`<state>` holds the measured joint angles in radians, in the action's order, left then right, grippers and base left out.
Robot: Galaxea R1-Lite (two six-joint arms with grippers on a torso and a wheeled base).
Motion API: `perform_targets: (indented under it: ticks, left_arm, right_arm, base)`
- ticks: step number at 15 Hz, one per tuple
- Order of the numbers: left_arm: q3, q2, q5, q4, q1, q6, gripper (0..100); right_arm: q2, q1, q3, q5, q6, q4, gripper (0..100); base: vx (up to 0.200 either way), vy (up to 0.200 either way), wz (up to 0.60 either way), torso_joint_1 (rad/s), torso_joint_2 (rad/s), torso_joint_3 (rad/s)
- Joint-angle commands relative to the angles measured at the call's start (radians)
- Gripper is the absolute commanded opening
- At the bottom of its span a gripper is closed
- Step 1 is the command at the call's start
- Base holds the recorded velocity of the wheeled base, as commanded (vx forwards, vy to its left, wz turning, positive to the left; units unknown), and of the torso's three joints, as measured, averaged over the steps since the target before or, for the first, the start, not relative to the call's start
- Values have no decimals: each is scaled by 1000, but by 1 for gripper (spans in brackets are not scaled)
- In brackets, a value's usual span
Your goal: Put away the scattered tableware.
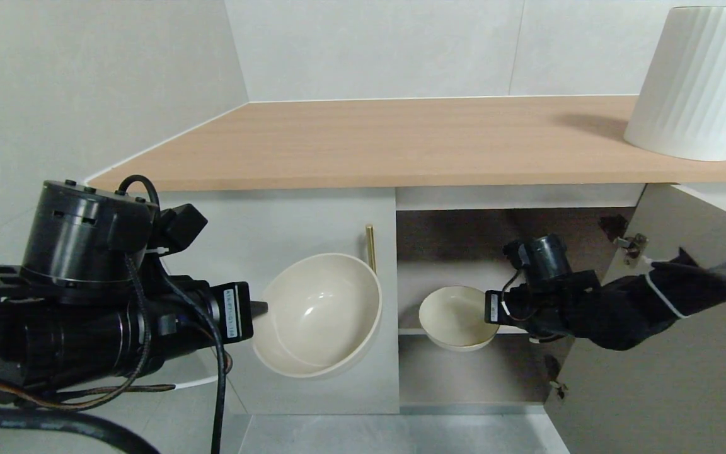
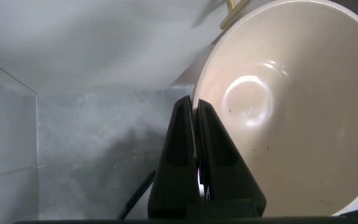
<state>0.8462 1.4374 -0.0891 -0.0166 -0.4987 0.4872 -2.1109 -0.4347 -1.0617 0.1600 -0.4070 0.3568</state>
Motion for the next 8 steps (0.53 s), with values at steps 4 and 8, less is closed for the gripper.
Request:
perform_targets:
  ticks: [4, 8]
  left_arm:
    - [-1, 9, 0, 0, 0, 1, 0]
    - [-1, 9, 0, 0, 0, 1, 0]
  right_arm:
    - [-247, 79, -170, 104, -62, 19, 0]
    - [-319, 106, -256, 165, -69, 19, 0]
  base:
    - [0, 0, 0, 0, 0, 0]
    - [0, 0, 0, 0, 0, 0]
